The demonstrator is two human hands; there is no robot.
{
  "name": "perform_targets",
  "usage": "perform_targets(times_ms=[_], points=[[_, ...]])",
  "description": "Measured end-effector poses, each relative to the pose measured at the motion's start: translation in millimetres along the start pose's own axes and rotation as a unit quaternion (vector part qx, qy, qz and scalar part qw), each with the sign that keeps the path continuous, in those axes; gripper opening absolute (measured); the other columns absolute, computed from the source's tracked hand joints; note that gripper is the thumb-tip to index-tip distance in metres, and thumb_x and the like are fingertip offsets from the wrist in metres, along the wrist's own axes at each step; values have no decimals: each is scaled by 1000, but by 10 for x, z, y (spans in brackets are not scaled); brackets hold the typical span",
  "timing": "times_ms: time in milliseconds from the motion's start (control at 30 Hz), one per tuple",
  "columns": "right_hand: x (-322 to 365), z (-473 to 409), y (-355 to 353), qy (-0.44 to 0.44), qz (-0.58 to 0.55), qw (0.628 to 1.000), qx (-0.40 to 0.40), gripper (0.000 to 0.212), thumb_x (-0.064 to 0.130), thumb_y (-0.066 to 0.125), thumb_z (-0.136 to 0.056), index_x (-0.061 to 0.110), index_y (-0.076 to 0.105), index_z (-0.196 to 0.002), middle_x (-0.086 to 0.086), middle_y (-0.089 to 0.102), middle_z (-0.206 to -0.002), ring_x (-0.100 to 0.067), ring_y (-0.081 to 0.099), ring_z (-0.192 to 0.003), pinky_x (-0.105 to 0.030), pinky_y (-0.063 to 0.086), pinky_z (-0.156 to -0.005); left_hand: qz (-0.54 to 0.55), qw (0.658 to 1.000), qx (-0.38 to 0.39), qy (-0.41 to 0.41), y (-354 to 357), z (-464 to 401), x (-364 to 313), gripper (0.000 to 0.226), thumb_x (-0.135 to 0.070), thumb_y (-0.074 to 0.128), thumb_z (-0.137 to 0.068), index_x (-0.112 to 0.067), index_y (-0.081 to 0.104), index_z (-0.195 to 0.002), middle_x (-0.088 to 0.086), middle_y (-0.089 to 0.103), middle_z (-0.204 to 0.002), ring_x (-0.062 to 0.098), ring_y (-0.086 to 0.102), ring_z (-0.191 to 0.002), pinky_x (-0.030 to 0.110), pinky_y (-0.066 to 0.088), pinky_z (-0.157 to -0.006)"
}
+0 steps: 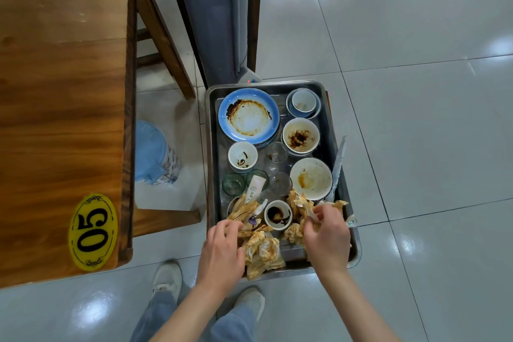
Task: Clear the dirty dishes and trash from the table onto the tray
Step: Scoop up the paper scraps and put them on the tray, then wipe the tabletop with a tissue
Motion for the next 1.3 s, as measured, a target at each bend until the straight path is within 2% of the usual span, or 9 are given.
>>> perform_targets(times_ms=[133,233,300,533,767,900,1067,1167,1300], points=[[82,2,69,-17,44,999,8,8,2,67,-79,7,63,-84,-6,59,-86,-23,56,-78,-31,46,-55,12,1000,-7,9,-96,-25,-40,42,-18,53,-89,-27,43,-129,-10,40,-129,5,37,-118,16,36,-97],[-36,13,275,21,145,984,98,16,16,65,-82,19,66,-98,-4,57,-111,-21,48,-104,-25,39,-62,17,1000,-11,12,-164,-36,-66,42,-17,53,-89,-28,43,-127,-11,41,-126,5,38,-115,15,37,-95],[-87,37,324,36,174,975,135,26,23,66,-81,26,64,-107,0,52,-120,-18,42,-109,-25,40,-68,16,1000,-13,17,-210,-40,-88,42,-16,53,-88,-27,43,-128,-10,41,-125,6,39,-114,17,37,-95],[52,17,136,33,126,985,117,38,27,62,-83,20,59,-121,-3,51,-120,-19,42,-113,-30,45,-86,23,999,-22,31,-400,-48,-206,43,-17,54,-88,-26,43,-129,-11,43,-124,5,38,-114,16,37,-95],[393,95,-179,4,89,990,110,56,36,63,-80,24,48,-132,-6,42,-140,-23,34,-129,-40,39,-103,45,997,-26,64,-795,53,-495,60,-28,59,-86,-27,32,-140,-12,40,-135,6,33,-125,16,30,-99],[777,241,-441,-36,75,990,110,72,44,63,-79,25,35,-142,-4,29,-150,-22,22,-138,-41,25,-110,29,995,-40,86,-1228,264,-721,78,-38,64,-83,-27,21,-147,-10,31,-147,9,21,-139,26,23,-115],[1367,522,-719,-96,72,983,136,80,51,57,-81,29,18,-147,0,14,-156,-20,5,-144,-44,12,-117,3,993,-84,88,-1966,643,-821,84,-43,66,-81,-30,17,-148,-7,23,-153,13,10,-144,30,10,-116],[1709,735,-838,-119,61,980,150,81,51,56,-82,29,15,-148,4,11,-156,-19,3,-144,-42,10,-117,-7,991,-118,61,-2450,891,-697,84,-44,67,-80,-31,19,-148,-5,21,-154,17,8,-145,30,5,-114],[2196,1005,-812,-161,67,967,187,79,50,53,-83,29,14,-148,5,14,-156,-19,5,-144,-41,11,-117,-7,990,-143,-18,-3043,1201,-279,83,-47,65,-81,-32,18,-147,-5,19,-155,18,6,-144,36,9,-116]])
Point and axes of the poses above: each hand's wrist, its own z-axis away from the middle knuckle, its own y-axis out of the palm, x = y × z, the point moved 10 cm from there along -z, towards the middle knuckle
